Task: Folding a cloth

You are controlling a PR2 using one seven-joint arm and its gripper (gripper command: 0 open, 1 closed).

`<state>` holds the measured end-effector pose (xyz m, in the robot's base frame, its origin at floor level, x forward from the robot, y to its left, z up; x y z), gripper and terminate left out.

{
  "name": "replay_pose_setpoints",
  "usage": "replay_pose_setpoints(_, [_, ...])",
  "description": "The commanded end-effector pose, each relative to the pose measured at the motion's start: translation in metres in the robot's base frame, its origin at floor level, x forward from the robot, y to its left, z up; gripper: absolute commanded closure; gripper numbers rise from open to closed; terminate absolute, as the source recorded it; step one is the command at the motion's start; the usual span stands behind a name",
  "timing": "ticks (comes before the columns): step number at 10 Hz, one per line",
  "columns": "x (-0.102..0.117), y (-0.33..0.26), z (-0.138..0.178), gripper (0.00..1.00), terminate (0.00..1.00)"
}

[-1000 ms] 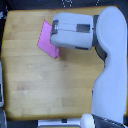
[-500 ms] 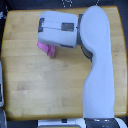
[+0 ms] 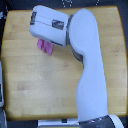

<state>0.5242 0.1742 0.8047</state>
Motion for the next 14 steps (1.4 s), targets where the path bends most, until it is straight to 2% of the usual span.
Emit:
replay_pose_setpoints(1, [0.034,0.034,-0.029,1.00,0.00])
replay_pose_setpoints(5, [0.031,0.036,-0.035,1.00,0.00])
replay_pose_setpoints(6, [0.047,0.045,-0.039,1.00,0.00])
replay_pose_setpoints(8, [0.054,0.045,-0.039,1.00,0.00])
replay_pose_setpoints(9, [0.054,0.044,-0.039,0.00,0.00])
replay_pose_setpoints(10, [0.046,0.044,-0.038,0.00,0.00])
replay_pose_setpoints(14, [0.049,0.039,-0.041,0.00,0.00])
